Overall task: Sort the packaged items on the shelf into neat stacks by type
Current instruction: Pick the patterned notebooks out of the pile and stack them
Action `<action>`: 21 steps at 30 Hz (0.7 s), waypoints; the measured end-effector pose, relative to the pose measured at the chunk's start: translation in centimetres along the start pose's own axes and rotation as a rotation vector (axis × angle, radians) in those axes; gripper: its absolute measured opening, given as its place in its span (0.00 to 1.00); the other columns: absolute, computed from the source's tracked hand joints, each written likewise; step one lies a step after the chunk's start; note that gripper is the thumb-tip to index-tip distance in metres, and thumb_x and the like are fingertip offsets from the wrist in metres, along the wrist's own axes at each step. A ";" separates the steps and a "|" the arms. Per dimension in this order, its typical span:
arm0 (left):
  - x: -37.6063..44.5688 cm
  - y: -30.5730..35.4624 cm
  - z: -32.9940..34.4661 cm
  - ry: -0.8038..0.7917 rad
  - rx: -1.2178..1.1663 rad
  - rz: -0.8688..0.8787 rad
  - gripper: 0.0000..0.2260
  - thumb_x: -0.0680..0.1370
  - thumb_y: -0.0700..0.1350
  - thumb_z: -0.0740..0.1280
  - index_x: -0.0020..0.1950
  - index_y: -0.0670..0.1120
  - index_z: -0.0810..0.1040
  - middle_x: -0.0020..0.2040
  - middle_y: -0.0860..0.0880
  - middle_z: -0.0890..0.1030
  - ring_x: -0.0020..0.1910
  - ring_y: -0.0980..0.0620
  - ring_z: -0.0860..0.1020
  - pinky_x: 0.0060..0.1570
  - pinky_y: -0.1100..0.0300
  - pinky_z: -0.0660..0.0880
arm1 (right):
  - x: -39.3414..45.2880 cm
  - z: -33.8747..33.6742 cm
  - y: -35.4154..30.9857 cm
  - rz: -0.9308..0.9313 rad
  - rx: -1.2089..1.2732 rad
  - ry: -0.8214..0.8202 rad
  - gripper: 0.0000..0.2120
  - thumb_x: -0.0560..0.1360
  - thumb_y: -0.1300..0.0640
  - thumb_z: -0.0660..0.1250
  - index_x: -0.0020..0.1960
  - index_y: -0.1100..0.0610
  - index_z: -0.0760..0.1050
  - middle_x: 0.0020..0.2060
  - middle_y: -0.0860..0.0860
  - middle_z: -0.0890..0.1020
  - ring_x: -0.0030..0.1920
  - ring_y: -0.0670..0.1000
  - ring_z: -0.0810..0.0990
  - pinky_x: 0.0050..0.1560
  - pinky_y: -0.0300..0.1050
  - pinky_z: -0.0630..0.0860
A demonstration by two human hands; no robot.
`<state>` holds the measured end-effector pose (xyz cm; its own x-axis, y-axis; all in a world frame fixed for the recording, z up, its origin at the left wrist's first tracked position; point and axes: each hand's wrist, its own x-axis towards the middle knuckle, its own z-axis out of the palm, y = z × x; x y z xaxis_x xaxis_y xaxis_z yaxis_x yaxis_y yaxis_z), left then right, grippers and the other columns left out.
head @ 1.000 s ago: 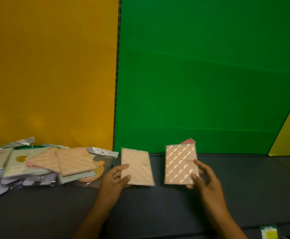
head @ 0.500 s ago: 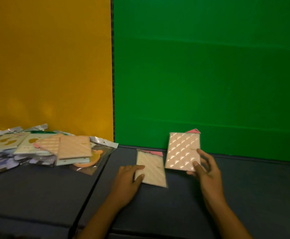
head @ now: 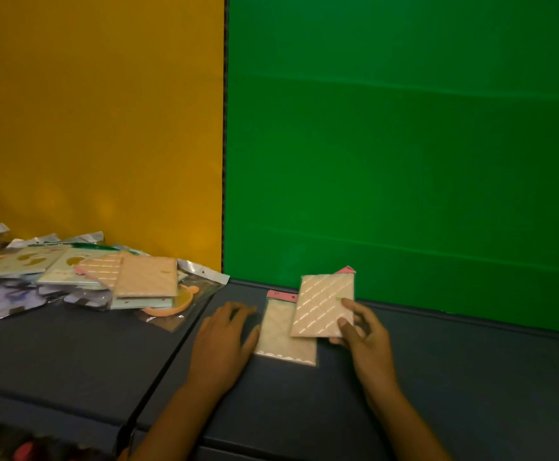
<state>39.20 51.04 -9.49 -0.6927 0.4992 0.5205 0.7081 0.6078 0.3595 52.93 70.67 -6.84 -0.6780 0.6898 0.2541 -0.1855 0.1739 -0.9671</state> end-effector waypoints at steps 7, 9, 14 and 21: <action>0.8 -1.8 -1.9 0.021 0.197 0.013 0.17 0.75 0.55 0.66 0.61 0.50 0.77 0.59 0.49 0.78 0.56 0.50 0.77 0.56 0.56 0.75 | 0.0 2.4 0.2 0.032 -0.002 -0.147 0.15 0.76 0.69 0.66 0.58 0.55 0.76 0.44 0.52 0.83 0.39 0.43 0.83 0.39 0.35 0.79; 1.0 -2.1 -2.7 0.006 0.241 0.016 0.16 0.76 0.55 0.66 0.60 0.50 0.78 0.59 0.48 0.78 0.56 0.50 0.77 0.56 0.55 0.75 | 0.2 3.2 1.0 0.046 -0.103 -0.167 0.15 0.75 0.65 0.69 0.57 0.50 0.76 0.47 0.54 0.83 0.44 0.48 0.83 0.42 0.39 0.80; 0.8 -2.3 -4.2 0.043 0.245 0.017 0.13 0.75 0.51 0.67 0.58 0.49 0.79 0.56 0.48 0.80 0.52 0.50 0.78 0.51 0.56 0.76 | 0.3 3.5 1.8 -0.068 -0.568 -0.169 0.14 0.73 0.55 0.71 0.57 0.47 0.75 0.37 0.45 0.74 0.39 0.45 0.73 0.38 0.35 0.69; 0.2 -2.2 -5.6 -0.011 0.217 -0.011 0.15 0.76 0.52 0.67 0.61 0.50 0.78 0.58 0.48 0.79 0.52 0.50 0.78 0.50 0.56 0.76 | -0.7 3.1 1.6 -0.103 -1.014 -0.269 0.18 0.76 0.42 0.61 0.65 0.42 0.70 0.54 0.48 0.67 0.61 0.48 0.65 0.59 0.44 0.70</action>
<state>38.30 46.29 -5.82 -0.7022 0.4980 0.5087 0.6554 0.7313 0.1888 50.89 68.23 -8.50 -0.8514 0.4809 0.2095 0.3460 0.8150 -0.4649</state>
